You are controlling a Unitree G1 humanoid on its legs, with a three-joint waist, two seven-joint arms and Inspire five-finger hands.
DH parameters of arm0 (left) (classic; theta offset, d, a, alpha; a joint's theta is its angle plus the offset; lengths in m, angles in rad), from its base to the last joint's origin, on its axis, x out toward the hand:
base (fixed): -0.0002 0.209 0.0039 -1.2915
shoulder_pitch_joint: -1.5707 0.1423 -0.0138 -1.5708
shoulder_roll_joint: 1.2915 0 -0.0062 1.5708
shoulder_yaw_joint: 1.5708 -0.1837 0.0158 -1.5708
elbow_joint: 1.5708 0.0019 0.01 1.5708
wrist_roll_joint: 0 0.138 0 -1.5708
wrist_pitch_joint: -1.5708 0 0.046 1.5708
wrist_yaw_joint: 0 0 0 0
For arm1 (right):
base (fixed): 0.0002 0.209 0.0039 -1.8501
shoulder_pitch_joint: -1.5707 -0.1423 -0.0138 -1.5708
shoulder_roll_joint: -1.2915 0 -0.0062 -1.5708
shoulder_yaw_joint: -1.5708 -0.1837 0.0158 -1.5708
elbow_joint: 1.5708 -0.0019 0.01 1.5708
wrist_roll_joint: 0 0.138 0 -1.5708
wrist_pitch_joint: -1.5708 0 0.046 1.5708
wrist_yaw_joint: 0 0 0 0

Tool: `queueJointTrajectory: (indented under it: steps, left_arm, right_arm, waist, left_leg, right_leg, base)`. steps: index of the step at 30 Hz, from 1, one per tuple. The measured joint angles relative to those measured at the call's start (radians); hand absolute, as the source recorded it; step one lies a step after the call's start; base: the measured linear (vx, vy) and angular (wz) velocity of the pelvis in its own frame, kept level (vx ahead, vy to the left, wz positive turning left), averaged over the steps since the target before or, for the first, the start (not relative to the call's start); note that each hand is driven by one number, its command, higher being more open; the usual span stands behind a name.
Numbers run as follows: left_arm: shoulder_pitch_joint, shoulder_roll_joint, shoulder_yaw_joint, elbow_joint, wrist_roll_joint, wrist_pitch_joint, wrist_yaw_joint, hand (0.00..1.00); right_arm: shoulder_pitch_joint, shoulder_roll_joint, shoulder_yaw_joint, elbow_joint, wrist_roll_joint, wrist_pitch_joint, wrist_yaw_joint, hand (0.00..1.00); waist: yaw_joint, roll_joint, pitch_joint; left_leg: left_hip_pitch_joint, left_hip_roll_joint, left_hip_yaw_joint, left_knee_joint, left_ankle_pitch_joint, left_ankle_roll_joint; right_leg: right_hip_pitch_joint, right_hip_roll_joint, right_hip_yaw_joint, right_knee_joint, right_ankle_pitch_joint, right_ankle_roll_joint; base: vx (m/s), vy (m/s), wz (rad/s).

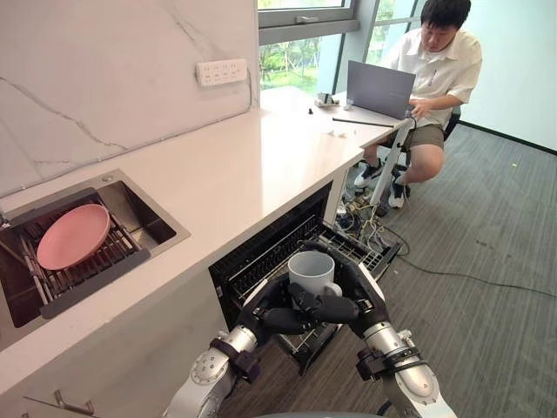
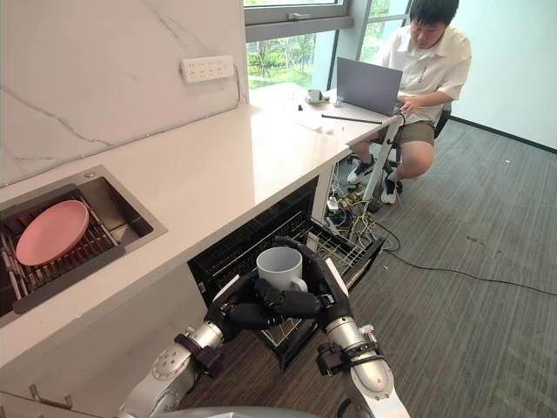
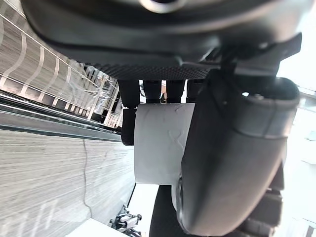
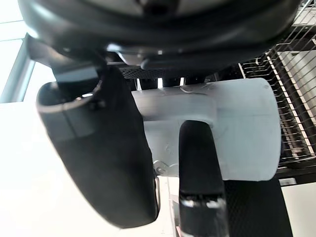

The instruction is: Walk over to the sink, pick up the cup, carry it to the dishwasher, place the cup inside the dishwasher, then close the dishwasher door

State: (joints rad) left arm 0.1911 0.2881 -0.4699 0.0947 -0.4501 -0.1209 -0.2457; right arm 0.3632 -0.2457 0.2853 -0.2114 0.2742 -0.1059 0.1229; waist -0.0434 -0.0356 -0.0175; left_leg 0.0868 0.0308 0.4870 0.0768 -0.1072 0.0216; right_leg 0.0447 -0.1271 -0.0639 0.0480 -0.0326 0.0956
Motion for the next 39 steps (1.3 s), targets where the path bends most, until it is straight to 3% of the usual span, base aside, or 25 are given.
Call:
queueJointTrajectory:
  steps: [7,11,12,16,24,39]
  left_arm:
    - [0.040,0.041,-0.021,-0.008,0.055,-0.070,0.032,0.30]
    - [0.070,0.026,-0.020,-0.056,0.103,-0.099,0.110,0.30]
    - [0.073,0.012,-0.018,-0.066,0.117,-0.105,0.128,0.90]
    - [0.104,-0.026,-0.006,-0.153,0.157,-0.116,0.173,0.90]
    - [0.112,-0.162,0.038,-0.267,0.197,-0.167,0.251,0.90]
    - [0.185,-0.225,0.079,-0.307,0.221,-0.173,0.254,0.90]
  right_arm:
    - [-0.005,-0.003,0.019,0.000,0.000,0.023,0.032,0.30]
    - [-0.030,0.014,0.014,-0.005,0.000,0.022,0.044,0.30]
    - [-0.035,0.024,0.008,-0.010,0.000,0.022,0.044,0.30]
    - [-0.044,0.081,-0.007,-0.041,0.000,-0.007,0.033,0.30]
    - [-0.055,0.211,-0.024,-0.096,-0.002,-0.146,-0.021,0.30]
    - [0.006,0.274,-0.024,-0.115,-0.125,-0.207,-0.078,0.30]
  waist:
    - [0.001,-0.010,-0.001]
    - [0.003,-0.024,0.004]
    - [0.005,-0.025,0.003]
    - [0.007,-0.026,0.004]
    - [0.027,-0.023,0.013]
    - [0.033,-0.016,0.025]
  left_leg:
    - [-0.003,-0.006,-0.009,0.000,0.002,0.003]
    - [-0.005,-0.008,-0.012,-0.002,0.003,0.005]
    - [-0.005,-0.010,-0.013,-0.004,0.003,0.005]
    - [-0.005,-0.011,-0.017,-0.006,0.004,0.006]
    - [0.003,-0.009,-0.030,-0.009,0.004,0.006]
    - [0.005,-0.008,-0.044,-0.027,0.007,0.002]
  right_leg:
    - [0.000,-0.007,-0.007,0.002,0.001,0.002]
    - [0.000,-0.011,-0.012,0.002,0.002,0.004]
    - [0.000,-0.012,-0.013,0.002,0.002,0.004]
    - [0.003,-0.013,-0.020,0.000,0.002,0.004]
    - [0.020,-0.012,-0.040,-0.004,0.000,0.002]
    - [0.031,-0.012,-0.073,-0.006,-0.010,-0.003]
  base:
    - [-0.01,0.011,0.03]
    - [-0.02,0.015,0.03]
    - [-0.01,0.015,0.03]
    - [0.01,0.007,0.03]
    - [0.00,-0.002,0.05]
    - [0.01,0.003,0.03]
